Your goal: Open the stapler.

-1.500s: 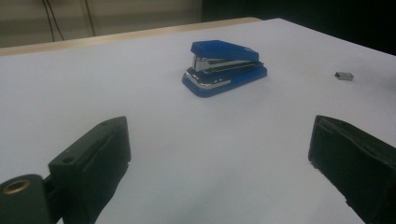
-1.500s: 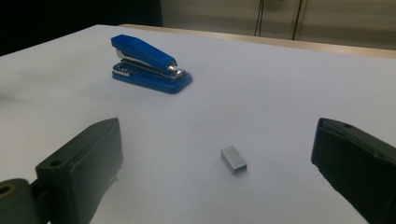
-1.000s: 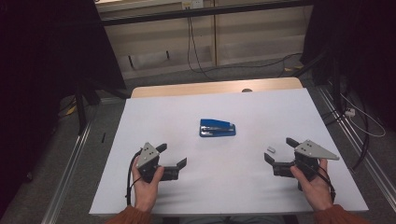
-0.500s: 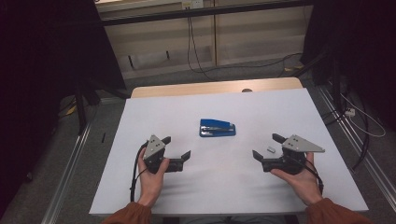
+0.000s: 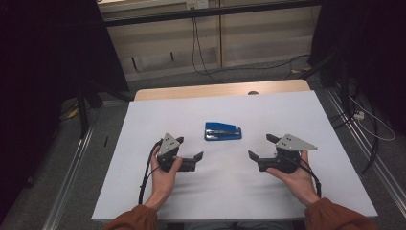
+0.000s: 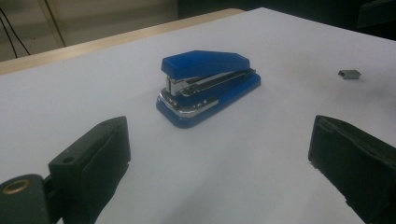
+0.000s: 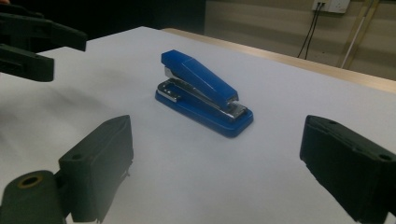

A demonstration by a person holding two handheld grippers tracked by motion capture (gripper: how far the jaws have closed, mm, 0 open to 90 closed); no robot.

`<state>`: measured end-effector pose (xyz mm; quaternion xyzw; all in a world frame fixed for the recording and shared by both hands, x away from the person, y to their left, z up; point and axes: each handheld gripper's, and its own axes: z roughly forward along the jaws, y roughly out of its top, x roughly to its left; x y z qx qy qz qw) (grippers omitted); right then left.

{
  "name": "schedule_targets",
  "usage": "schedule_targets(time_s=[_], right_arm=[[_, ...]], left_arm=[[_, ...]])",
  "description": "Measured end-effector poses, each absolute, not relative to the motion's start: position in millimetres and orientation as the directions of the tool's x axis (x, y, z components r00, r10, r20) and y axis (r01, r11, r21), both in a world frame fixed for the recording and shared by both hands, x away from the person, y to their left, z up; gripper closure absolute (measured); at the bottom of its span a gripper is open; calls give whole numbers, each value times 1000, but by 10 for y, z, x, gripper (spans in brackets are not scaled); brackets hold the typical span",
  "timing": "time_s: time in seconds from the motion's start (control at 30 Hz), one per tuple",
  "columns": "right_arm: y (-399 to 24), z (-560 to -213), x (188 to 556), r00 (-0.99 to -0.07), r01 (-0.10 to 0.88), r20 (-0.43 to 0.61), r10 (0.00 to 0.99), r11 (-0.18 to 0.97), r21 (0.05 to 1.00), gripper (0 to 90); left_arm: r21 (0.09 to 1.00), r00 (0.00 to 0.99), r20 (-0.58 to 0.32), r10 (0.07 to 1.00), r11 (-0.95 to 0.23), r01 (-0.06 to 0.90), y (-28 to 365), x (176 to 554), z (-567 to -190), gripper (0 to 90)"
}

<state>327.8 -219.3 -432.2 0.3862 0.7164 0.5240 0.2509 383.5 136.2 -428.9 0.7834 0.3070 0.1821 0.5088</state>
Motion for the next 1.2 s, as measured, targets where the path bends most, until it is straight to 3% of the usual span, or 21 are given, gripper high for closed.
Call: schedule_targets(time_s=[0.63,1.2], right_arm=[[-1887,-4250,3590,-616,275,44,787,163,947,131],[-1627,-4341,3969,-622,295,57,781,167,941,268]], left_arm=[[922,718,-20,696,-265,283,1301,4172,-4139,67],[924,709,-51,703,-237,300,1140,4557,-4206,65]])
